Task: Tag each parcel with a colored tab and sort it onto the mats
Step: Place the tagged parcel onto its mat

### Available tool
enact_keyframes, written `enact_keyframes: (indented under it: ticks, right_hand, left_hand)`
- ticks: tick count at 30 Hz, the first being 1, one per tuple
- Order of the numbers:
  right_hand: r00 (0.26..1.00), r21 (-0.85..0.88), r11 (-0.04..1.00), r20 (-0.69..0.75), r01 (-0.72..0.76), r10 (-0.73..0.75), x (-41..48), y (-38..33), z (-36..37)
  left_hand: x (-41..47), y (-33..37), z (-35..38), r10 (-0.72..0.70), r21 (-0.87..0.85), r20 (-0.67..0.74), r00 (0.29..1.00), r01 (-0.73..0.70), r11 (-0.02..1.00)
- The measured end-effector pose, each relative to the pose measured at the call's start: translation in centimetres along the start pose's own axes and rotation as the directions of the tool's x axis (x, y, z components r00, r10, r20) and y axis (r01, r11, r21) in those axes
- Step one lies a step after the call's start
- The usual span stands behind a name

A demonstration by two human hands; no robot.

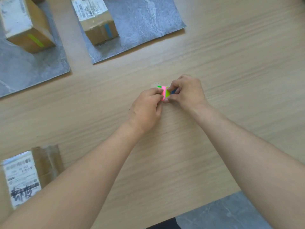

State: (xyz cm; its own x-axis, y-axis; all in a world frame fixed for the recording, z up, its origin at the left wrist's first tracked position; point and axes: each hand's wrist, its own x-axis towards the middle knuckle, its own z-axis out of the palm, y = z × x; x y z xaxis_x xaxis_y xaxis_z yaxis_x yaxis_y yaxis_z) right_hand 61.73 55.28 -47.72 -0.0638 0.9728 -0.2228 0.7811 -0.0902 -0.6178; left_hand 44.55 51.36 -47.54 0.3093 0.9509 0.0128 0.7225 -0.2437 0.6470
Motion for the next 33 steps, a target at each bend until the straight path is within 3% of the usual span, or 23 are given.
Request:
enact_keyframes:
  ticks: [5, 8, 12, 18, 33]
  right_hand:
    - [0.998, 0.016, 0.998, 0.01, -0.054, 0.054, 1.0, 0.0, 0.2]
    - [1.0, -0.068, 0.998, 0.01, 0.017, -0.016, 0.8, -0.1, 0.2]
    - [0.985, -0.134, 0.976, 0.008, 0.173, -0.174, -0.1, -0.4, 0.0]
    - [0.98, -0.126, 0.972, 0.007, 0.196, -0.197, -0.8, -0.9, -0.4]
    - [0.95, -0.095, 0.947, -0.025, 0.307, -0.31, -0.7, 0.3, -0.6]
  left_hand:
    - [-0.1, 0.0, 0.9, -0.071, -0.026, -0.088, 0.994, 0.069, 0.997]
    - [0.0, 0.3, 0.7, -0.105, -0.027, -0.083, 0.991, 0.103, 0.994]
    - [-0.2, 0.4, 0.2, -0.049, -0.015, -0.062, 0.997, 0.048, 0.999]
    - [-0.9, 0.0, 0.5, 0.039, 0.041, 0.031, 0.999, -0.04, 0.998]
    - [-1.2, 0.6, 0.4, 0.046, 0.086, 0.06, 0.997, -0.051, 0.995]
